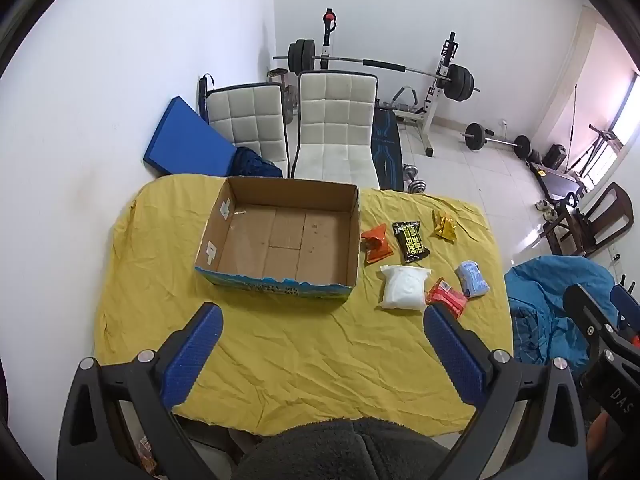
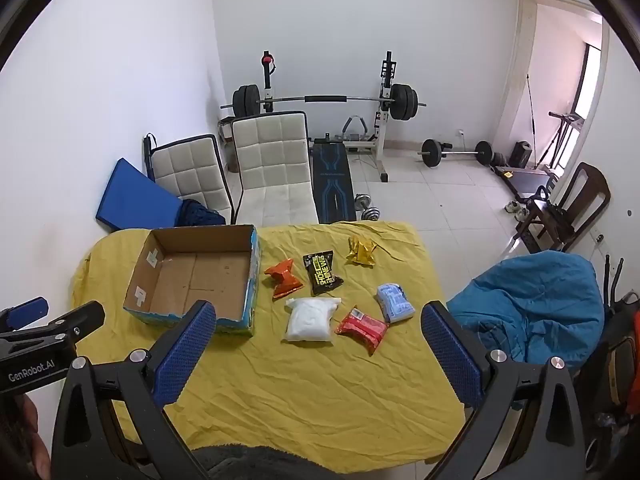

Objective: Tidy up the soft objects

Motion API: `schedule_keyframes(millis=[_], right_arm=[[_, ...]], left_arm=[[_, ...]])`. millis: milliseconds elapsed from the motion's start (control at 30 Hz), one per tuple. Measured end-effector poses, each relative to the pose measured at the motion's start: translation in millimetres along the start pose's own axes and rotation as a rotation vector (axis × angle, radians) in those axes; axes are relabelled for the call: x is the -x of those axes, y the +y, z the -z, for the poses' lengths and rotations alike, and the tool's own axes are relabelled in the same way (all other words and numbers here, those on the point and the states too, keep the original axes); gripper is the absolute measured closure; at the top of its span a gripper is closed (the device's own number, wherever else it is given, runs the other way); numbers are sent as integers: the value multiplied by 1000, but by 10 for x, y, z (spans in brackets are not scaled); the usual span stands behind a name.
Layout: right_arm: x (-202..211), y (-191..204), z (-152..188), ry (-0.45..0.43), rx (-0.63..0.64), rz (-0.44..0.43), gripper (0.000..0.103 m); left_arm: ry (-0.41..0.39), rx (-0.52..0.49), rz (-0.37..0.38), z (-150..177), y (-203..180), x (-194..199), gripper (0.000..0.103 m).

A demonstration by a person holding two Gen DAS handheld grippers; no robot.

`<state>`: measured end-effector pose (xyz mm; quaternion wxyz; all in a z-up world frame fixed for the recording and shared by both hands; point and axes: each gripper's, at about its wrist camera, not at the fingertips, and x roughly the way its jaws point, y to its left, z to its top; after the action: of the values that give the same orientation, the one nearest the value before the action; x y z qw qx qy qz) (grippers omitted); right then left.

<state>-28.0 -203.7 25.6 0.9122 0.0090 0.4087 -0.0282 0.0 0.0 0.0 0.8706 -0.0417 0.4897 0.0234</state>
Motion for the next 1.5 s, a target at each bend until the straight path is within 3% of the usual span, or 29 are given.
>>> schedule_keyframes(millis=[200, 267, 1500], right_arm=[[-22, -6, -28, 20, 17, 14, 0], [-30, 27, -99, 20, 23, 18, 0], [282, 93, -58, -63, 28, 33, 0]], left_arm=[[14, 1, 19, -60, 74, -17, 0], [-15, -23, -21, -4, -20, 8, 0], [-82, -22, -6, -17, -51, 232, 0]])
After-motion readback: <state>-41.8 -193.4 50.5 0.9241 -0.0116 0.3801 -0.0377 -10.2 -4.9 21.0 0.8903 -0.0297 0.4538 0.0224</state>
